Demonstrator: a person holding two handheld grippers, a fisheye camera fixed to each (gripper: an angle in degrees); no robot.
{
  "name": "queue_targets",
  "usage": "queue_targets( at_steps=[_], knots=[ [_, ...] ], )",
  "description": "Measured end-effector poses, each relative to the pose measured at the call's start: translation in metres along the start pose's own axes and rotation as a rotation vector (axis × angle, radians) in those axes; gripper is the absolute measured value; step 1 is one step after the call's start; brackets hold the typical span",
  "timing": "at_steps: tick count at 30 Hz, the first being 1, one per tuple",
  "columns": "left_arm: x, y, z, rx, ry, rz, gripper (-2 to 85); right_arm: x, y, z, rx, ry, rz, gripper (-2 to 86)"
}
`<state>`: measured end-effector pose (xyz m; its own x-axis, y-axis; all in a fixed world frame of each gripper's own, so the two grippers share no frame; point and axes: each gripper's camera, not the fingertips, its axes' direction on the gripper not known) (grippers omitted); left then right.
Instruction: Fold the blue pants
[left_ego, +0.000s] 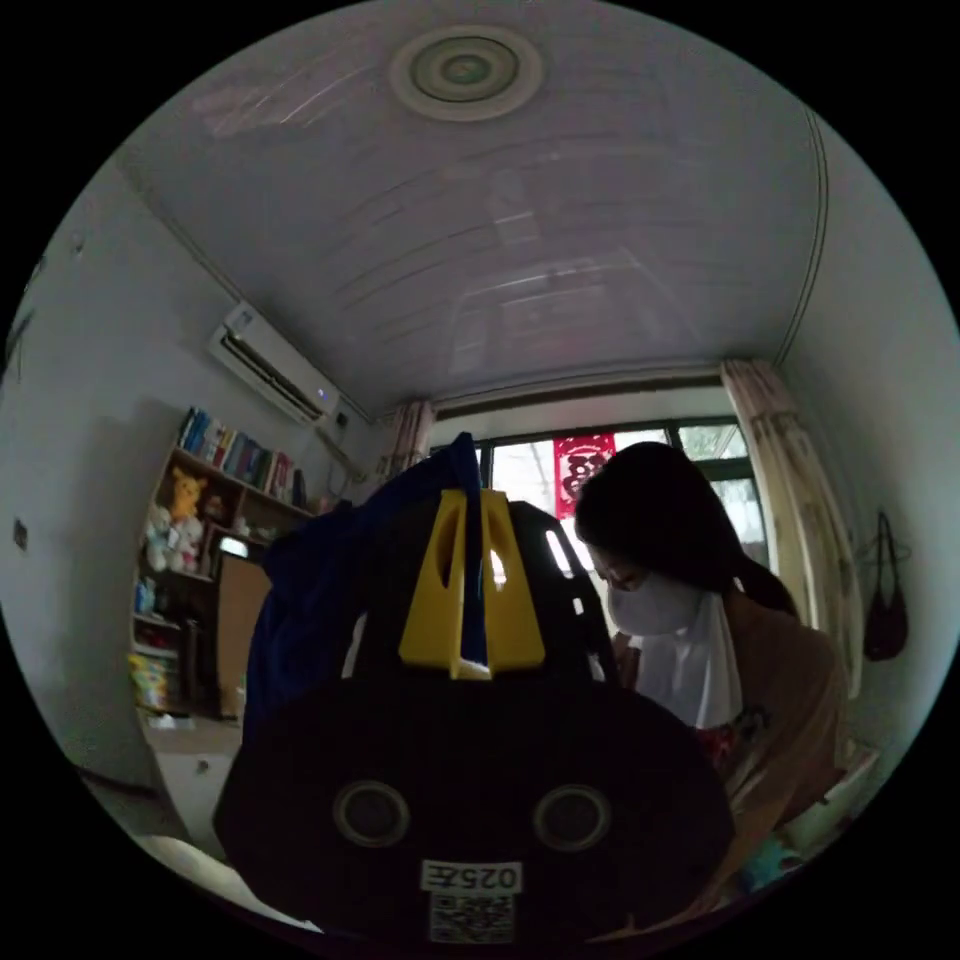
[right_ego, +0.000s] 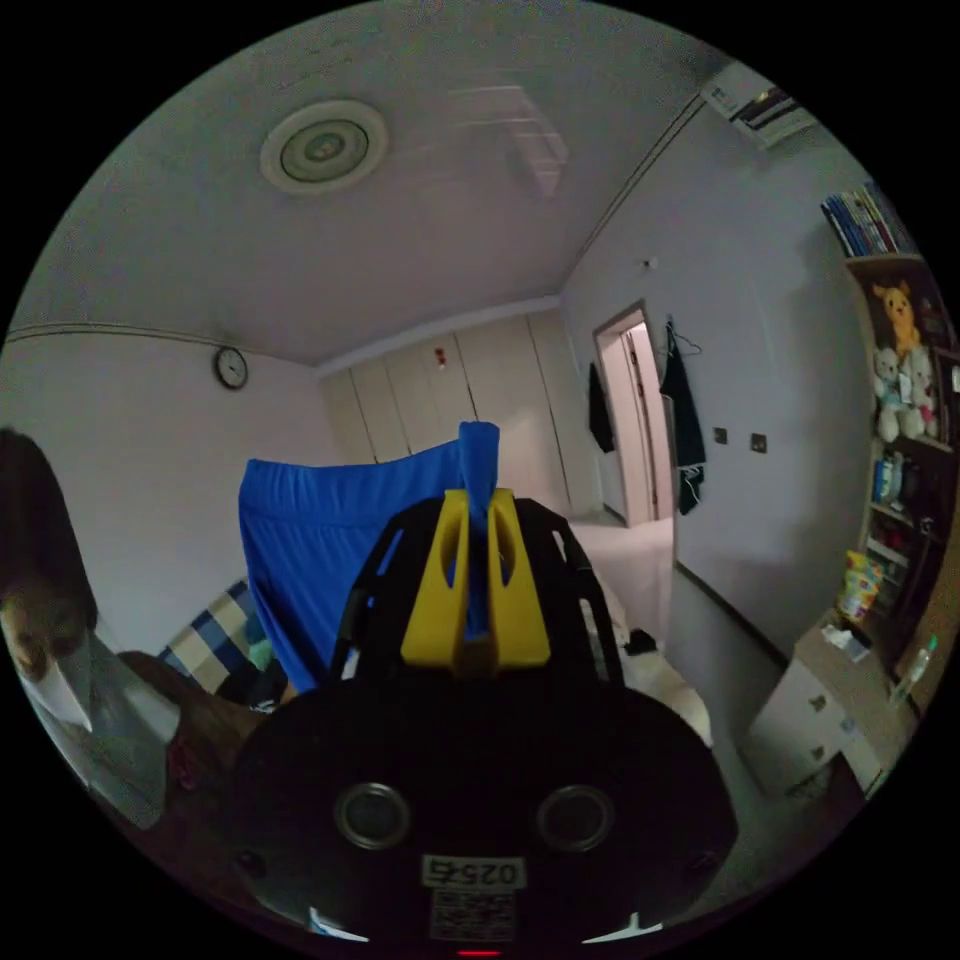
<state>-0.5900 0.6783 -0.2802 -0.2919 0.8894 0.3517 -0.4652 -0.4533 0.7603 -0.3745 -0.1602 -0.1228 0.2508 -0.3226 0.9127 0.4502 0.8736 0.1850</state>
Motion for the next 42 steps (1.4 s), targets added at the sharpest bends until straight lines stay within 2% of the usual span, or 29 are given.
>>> queue_targets(
  at_steps=[5,9,11,14,16,19,21,24,27,29,31,34,36,39,42],
  knots=[
    [0.031,-0.035,0.058,-0.138,0.052,0.109,-1.6,0.026,-0.039,-0.011,0.113,-0.16,0.046,-0.1],
    [0.024,0.0,0.121,-0.187,0.105,0.102,-1.6,0.067,-0.046,-0.052,0.112,-0.137,-0.023,0.1],
    [0.006,0.032,0.15,-0.177,0.212,0.023,-1.6,0.096,-0.039,-0.076,0.072,-0.148,-0.035,0.2],
    [-0.021,0.119,0.211,-0.174,0.404,-0.108,-1.6,0.153,-0.006,-0.126,0.01,-0.206,0.008,0.6],
    [-0.028,0.184,0.253,-0.189,0.428,-0.164,-1.6,0.19,0.023,-0.159,-0.072,-0.187,0.051,0.9],
    [-0.025,0.301,0.326,-0.316,0.315,-0.227,-1.6,0.251,0.083,-0.216,-0.297,0.026,0.175,1.3],
    [-0.016,0.4,0.388,-0.517,0.219,-0.331,-1.6,0.3,0.144,-0.258,-0.504,0.217,0.303,1.5],
    [0.002,0.522,0.454,-0.788,0.108,-0.47,-1.6,0.35,0.228,-0.3,-0.725,0.376,0.415,1.6],
    [0.011,0.631,0.503,-0.995,0.002,-0.637,-1.6,0.399,0.312,-0.334,-0.87,0.378,0.545,1.8],
    [0.013,0.687,0.528,-1.082,0.015,-0.784,-1.6,0.428,0.363,-0.359,-0.903,0.309,0.677,1.8],
    [0.021,0.726,0.553,-1.158,0.022,-0.844,-1.6,0.449,0.41,-0.39,-0.895,0.276,0.765,2.0],
    [0.043,0.761,0.602,-1.297,-0.002,-0.79,-1.6,0.479,0.468,-0.453,-0.788,0.282,0.896,2.6],
    [0.064,0.775,0.645,-1.371,0.012,-0.699,-1.6,0.499,0.493,-0.51,-0.627,0.329,0.967,3.5],
    [0.1,0.801,0.7,-1.553,0.065,-0.505,-1.6,0.519,0.51,-0.57,-0.526,0.366,0.968,3.3],
    [0.128,0.832,0.735,-1.695,0.151,-0.382,-1.6,0.535,0.523,-0.62,-0.459,0.372,1.012,8.7]
  ],
)
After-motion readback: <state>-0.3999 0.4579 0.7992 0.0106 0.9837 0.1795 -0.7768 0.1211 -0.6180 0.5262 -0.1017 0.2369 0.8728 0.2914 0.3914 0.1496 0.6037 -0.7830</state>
